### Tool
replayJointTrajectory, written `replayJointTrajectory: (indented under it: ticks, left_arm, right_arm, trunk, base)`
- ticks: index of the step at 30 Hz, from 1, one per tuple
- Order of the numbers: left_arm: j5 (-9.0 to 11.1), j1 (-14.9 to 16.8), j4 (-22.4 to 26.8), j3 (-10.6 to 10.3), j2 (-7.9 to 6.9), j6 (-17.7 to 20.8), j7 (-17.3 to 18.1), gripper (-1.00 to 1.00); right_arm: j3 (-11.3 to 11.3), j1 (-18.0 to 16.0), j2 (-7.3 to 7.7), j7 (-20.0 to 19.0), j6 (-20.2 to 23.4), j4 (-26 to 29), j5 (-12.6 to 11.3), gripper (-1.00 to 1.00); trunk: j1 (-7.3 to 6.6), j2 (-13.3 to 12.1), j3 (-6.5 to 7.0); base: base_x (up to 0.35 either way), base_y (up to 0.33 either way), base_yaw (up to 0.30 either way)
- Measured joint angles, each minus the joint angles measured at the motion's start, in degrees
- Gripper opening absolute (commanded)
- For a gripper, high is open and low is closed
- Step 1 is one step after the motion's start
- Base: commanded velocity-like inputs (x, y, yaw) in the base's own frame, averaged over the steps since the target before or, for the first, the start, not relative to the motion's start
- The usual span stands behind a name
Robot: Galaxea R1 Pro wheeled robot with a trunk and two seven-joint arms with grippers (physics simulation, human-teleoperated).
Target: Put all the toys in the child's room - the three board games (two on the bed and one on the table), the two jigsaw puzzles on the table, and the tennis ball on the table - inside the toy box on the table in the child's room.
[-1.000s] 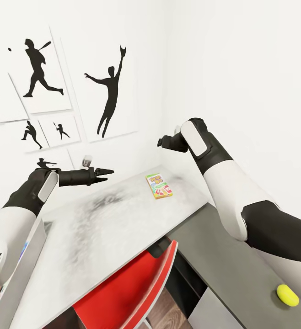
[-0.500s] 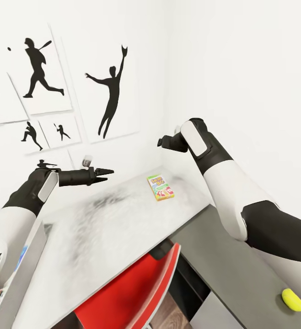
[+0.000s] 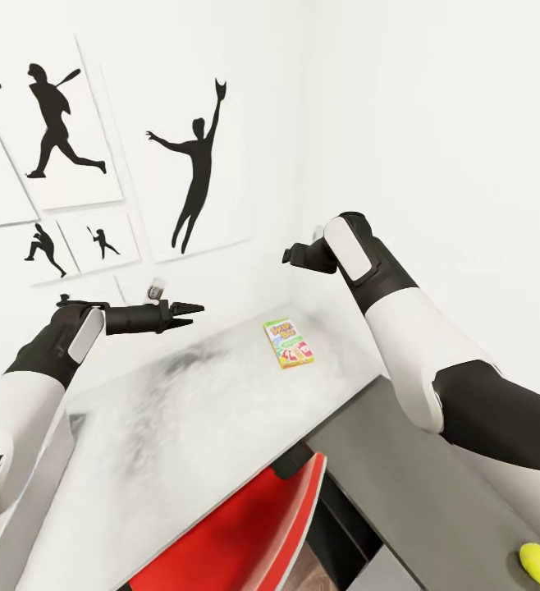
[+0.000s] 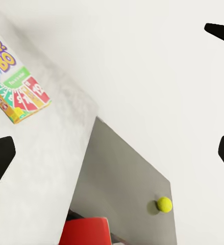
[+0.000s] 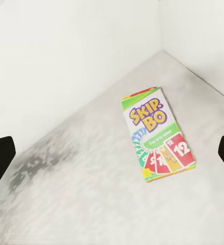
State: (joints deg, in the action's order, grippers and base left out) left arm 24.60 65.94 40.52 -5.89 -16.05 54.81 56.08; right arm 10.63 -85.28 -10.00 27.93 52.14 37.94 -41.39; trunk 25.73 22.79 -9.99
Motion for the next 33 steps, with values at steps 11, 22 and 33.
replayJointTrajectory:
  ticks: [11,22,33]
  left_arm:
    - [0.0,0.0,0.09,0.02,-0.06,0.13,0.16,1.0]
    - [0.08,0.0,0.28,0.1,-0.12,0.1,0.43,1.0]
    - [0.68,2.1,0.14,0.33,-0.25,4.73,0.6,1.0]
  right_arm:
    - [-0.01,0.0,0.0,0.02,0.07,0.0,0.01,1.0]
    - [0.01,0.0,0.0,0.12,0.12,-0.01,-0.01,1.0]
    - [0.08,0.07,0.0,-0.22,0.31,-0.07,-0.12,1.0]
  trunk:
    - [0.02,0.0,0.0]
    - [0.02,0.0,0.0]
    - [0.01,0.0,0.0]
  base:
    - [0.028,-0.011,0.0]
    - [0.0,0.0,0.0]
    - [0.0,0.0,0.001]
